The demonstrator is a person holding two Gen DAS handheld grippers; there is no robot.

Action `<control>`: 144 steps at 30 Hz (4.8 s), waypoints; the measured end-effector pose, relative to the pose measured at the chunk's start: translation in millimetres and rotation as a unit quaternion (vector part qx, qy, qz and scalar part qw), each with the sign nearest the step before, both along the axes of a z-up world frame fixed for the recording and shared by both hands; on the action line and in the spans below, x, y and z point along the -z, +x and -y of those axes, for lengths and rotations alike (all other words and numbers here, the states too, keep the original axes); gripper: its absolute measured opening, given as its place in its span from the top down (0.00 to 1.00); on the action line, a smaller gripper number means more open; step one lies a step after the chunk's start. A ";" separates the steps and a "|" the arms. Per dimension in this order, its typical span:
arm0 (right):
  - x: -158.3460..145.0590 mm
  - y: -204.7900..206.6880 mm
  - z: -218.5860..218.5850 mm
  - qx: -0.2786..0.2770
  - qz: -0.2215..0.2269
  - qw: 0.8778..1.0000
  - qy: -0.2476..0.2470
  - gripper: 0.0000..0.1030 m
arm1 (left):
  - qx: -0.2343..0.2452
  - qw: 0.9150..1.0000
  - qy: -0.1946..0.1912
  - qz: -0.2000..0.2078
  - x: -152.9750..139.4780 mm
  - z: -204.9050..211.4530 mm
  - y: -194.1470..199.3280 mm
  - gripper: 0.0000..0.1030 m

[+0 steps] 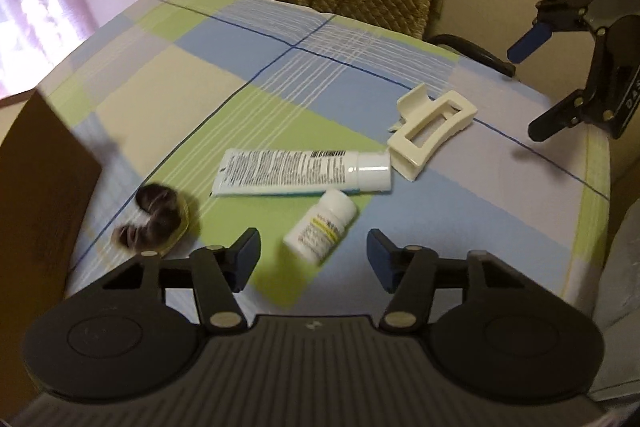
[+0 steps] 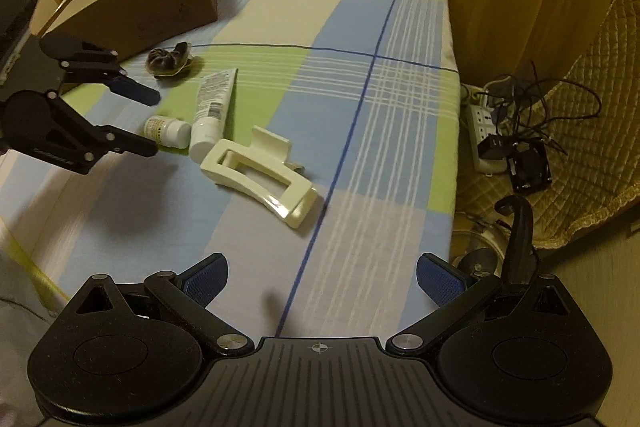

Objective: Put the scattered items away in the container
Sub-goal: 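Grasp the white pill bottle with the left tool while the right tool grasps the white hair clip, then carry the pill bottle and hair clip over the brown box, then open both tools to drop the pill bottle and hair clip into the box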

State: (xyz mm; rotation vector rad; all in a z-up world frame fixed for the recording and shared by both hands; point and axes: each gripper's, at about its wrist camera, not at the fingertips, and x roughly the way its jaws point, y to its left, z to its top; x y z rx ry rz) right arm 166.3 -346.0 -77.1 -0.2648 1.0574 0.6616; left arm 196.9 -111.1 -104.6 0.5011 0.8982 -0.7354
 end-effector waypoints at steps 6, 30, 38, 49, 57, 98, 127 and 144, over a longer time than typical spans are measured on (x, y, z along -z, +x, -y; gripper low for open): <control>-2.5 5.9 -1.5 -0.007 0.005 1.000 0.003 0.00 | 0.030 0.999 0.006 -0.032 12.8 9.0 20.8 0.64; 30.5 23.6 -73.0 -0.328 0.105 0.938 -0.035 0.00 | -0.208 0.974 -0.058 -0.066 -4.5 -64.0 -18.2 0.78; 38.2 30.5 -79.3 -0.355 0.080 0.931 -0.030 0.50 | -0.264 0.961 -0.059 -0.056 -10.6 -77.7 -46.1 0.78; 1.4 28.6 -64.2 -0.241 0.015 0.970 0.034 0.57 | -0.304 0.950 -0.066 -0.036 -24.6 -83.2 -78.6 0.78; -27.2 24.9 -81.9 -0.187 -0.006 0.978 0.090 0.57 | -0.303 0.949 -0.090 -0.005 -52.3 -100.6 -86.5 0.78; -92.4 127.0 -405.3 -0.137 0.050 0.981 0.126 0.57 | -0.234 0.963 -0.094 0.094 -156.5 -329.0 58.9 0.78; -20.4 206.6 -468.5 -0.106 0.047 0.993 0.025 0.57 | -0.327 0.941 -0.065 -0.052 -36.9 -335.6 234.4 0.78; -11.1 187.8 -476.4 -0.195 0.012 0.981 0.014 0.57 | -0.343 0.937 -0.040 -0.052 -41.1 -347.8 219.1 0.78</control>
